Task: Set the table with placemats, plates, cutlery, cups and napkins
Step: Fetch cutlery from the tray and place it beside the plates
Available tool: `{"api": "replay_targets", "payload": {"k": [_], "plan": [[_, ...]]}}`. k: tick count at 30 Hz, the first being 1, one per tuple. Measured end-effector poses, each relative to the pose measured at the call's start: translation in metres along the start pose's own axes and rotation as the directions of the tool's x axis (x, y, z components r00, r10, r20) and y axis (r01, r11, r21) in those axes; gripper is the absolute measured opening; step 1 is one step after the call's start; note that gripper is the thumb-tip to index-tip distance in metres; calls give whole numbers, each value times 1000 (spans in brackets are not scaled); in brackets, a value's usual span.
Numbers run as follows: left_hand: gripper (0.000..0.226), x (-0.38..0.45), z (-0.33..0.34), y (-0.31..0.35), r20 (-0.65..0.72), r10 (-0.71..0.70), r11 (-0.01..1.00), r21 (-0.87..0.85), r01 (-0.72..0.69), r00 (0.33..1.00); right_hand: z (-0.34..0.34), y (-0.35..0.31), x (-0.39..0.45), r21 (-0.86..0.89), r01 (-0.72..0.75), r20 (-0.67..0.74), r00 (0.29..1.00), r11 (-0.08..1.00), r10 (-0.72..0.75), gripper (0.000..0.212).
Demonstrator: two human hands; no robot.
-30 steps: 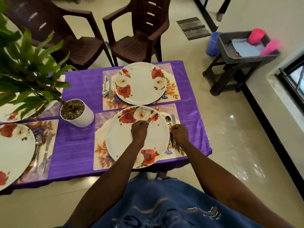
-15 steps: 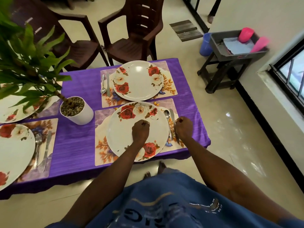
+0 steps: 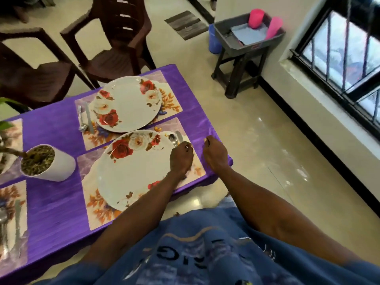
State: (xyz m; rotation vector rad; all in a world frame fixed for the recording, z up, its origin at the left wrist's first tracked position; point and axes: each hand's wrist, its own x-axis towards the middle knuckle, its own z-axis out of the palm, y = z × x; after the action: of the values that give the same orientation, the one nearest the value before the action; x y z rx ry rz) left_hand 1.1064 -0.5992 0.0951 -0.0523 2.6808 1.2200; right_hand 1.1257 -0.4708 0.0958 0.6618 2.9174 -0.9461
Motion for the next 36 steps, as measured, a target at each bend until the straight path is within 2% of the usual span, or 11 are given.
{"api": "replay_targets", "payload": {"k": [8, 12, 18, 24, 28, 36], "plan": [[22, 51, 119, 99, 102, 146, 982, 109, -157, 984, -72, 105, 78, 22, -142, -64, 988, 990, 143, 24], [23, 66, 192, 161, 218, 144, 963, 193, -187, 965, -122, 177, 112, -39, -207, -8, 978, 978, 207, 23], [22, 90, 269, 213, 350, 111, 919, 320, -231, 930, -175, 246, 158, -72, -254, 68, 963, 964, 259, 20], [23, 131, 304, 238, 373, 97, 878, 405, -255, 923, -197, 269, 219, -108, -260, 102, 957, 960, 271, 21], [24, 167, 313, 239, 367, 36, 874, 439, -208, 929, -196, 269, 263, -129, -248, 153, 952, 960, 266, 22], [22, 316, 299, 253, 385, 11, 853, 479, -210, 923, -179, 233, 406, -146, -190, 205, 954, 971, 217, 24]]}}
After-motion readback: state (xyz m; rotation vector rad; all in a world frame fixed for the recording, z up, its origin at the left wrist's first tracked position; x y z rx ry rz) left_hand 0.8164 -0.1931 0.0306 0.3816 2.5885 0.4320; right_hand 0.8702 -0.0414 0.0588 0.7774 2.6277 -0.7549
